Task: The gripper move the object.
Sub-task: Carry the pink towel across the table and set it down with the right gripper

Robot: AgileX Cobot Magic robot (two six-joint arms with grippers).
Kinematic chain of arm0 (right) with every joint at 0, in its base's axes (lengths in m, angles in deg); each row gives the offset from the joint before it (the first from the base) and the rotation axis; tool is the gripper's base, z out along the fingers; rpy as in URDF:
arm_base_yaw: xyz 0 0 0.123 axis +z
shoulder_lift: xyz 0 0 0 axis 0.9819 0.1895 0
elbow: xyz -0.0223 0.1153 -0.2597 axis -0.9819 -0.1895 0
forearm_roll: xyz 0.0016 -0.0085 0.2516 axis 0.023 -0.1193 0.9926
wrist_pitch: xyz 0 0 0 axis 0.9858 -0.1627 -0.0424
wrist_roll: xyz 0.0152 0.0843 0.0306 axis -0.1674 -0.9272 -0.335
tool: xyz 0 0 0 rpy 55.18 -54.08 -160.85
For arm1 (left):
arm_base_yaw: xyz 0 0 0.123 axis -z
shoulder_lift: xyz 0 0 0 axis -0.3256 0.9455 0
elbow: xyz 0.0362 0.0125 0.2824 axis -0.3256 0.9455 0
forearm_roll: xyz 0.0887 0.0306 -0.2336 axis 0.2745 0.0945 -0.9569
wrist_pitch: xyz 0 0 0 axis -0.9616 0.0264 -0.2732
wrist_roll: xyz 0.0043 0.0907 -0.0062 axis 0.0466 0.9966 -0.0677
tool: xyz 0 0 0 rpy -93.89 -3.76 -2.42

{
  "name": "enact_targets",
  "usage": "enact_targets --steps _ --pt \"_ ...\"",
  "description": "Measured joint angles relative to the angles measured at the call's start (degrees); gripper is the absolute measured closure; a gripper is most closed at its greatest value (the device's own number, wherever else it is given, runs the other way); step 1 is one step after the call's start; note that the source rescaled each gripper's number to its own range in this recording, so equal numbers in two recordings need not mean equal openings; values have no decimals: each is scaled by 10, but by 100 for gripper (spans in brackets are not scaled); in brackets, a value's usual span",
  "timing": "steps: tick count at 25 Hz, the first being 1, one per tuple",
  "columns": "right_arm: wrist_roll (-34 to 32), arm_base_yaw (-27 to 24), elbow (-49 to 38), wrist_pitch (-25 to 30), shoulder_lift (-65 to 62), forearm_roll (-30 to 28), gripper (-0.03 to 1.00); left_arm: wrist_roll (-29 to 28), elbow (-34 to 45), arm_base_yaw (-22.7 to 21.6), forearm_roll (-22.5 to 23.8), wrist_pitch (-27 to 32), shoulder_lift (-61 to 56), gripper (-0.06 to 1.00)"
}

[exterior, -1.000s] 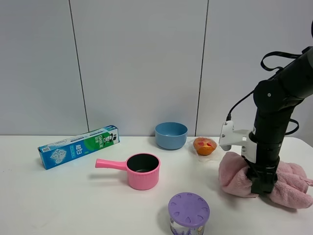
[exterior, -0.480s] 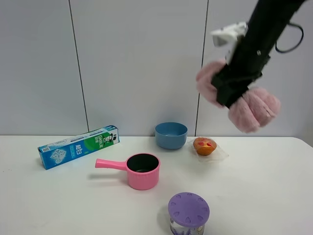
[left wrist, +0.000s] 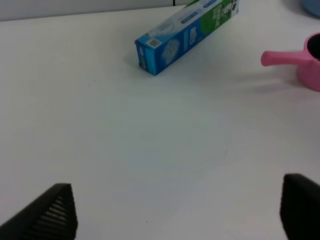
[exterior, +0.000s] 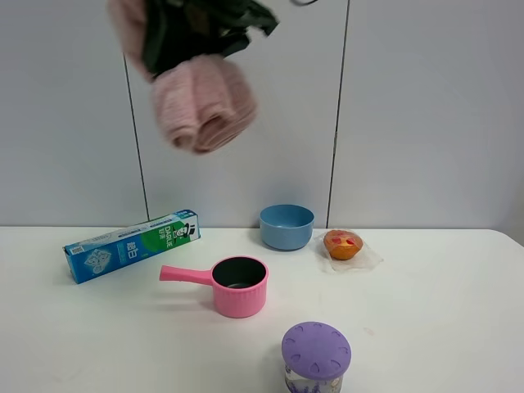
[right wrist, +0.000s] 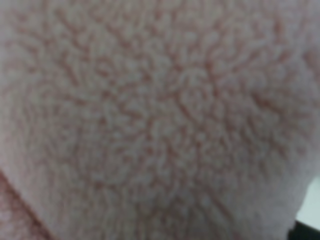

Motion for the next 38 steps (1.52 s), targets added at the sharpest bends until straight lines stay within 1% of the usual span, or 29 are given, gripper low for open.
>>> enact_targets --steps 3,7,9,12,16,19,22,26,30,35,36,37,38 --pt "-23 18 1 -48 59 70 97 0 0 0 0 0 0 -6" --pt "-64 26 1 -118 136 164 97 0 0 0 0 0 0 -6" --pt "-82 27 1 -137 170 193 97 0 0 0 0 0 0 -6" --pt "-103 32 1 -140 216 218 97 0 0 0 0 0 0 -6" --pt "-121 45 1 -141 253 229 97 0 0 0 0 0 0 -6" --pt "-152 46 1 -161 270 231 97 0 0 0 0 0 0 -6" --pt "-181 46 1 -182 283 221 97 0 0 0 0 0 0 -6" --pt "-189 46 1 -195 299 206 97 0 0 0 0 0 0 -6" --pt "-204 46 1 -195 317 200 97 0 0 0 0 0 0 -6" --pt "-204 46 1 -196 327 197 97 0 0 0 0 0 0 -6" --pt "-204 46 1 -197 327 197 96 0 0 0 0 0 0 -6" --pt "-205 46 1 -197 327 197 89 0 0 0 0 0 0 -6" --pt "-206 46 1 -197 327 197 80 0 0 0 0 0 0 -6"
